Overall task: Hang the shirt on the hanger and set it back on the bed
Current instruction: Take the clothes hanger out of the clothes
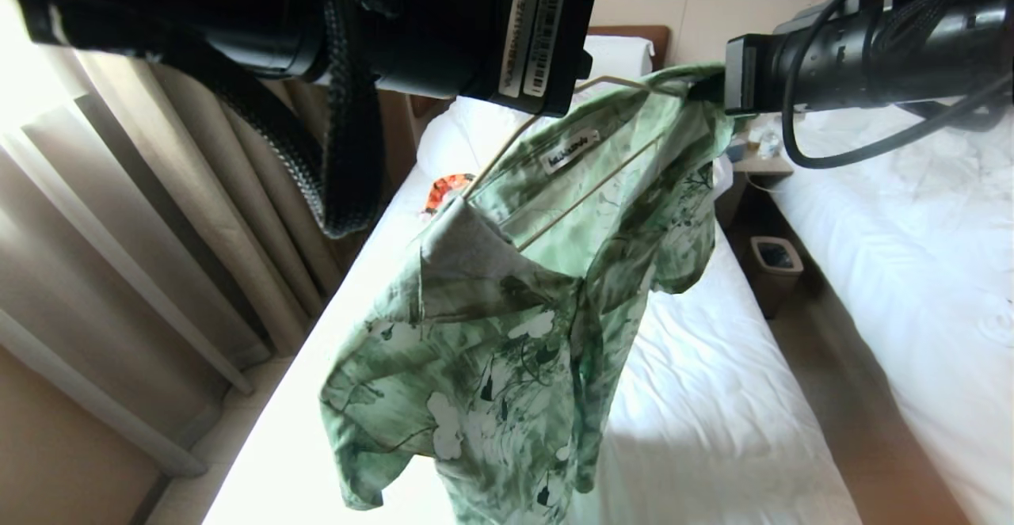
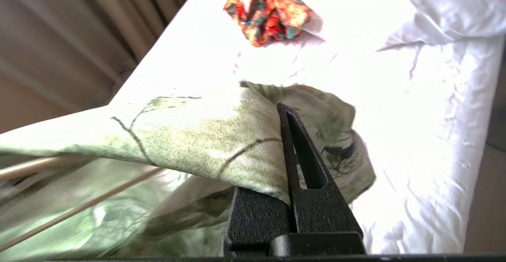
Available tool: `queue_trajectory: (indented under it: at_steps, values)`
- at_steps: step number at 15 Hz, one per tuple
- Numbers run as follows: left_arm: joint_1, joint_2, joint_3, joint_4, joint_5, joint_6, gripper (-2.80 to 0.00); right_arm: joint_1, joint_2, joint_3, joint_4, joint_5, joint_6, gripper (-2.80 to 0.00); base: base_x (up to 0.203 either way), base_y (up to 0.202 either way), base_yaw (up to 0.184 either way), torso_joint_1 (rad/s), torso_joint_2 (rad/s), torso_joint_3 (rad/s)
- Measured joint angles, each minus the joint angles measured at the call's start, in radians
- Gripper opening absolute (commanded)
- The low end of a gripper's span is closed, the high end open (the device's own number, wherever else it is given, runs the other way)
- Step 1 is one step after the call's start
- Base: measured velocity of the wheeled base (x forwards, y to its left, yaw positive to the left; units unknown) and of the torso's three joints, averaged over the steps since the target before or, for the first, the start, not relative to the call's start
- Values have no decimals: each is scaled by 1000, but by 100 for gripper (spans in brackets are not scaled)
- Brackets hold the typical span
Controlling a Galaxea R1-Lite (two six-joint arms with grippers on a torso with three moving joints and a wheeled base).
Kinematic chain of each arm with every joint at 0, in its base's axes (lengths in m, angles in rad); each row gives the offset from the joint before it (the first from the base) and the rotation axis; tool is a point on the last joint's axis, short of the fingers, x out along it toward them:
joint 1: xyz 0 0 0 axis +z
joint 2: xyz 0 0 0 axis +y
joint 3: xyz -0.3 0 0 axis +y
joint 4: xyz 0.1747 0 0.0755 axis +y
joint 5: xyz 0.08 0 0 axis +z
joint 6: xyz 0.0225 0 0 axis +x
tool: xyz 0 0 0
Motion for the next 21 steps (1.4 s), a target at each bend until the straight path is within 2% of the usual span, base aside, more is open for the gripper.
queue_trajectory:
  at_steps: [5, 11, 14, 18, 21]
  values:
    - [1, -4, -1, -13, 2, 0, -280, -85, 76, -9, 6, -2, 8, -280, 0, 0, 0, 0, 0, 0]
    - [8, -17, -1, -25, 3, -2, -280, -122, 122, 7, 24, -1, 67, -280, 0, 0, 0, 0, 0, 0]
    - [15, -13, -1, -68, 9, -1, -280, -92, 122, 59, 39, -2, 76, -280, 0, 0, 0, 0, 0, 0]
    - [23, -1, -1, -79, 25, -1, -280, 1, 110, 104, 42, -4, 82, -280, 0, 0, 0, 0, 0, 0]
    - [37, 21, -2, -128, 27, 1, -280, 54, 112, 123, 36, -27, 94, -280, 0, 0, 0, 0, 0, 0]
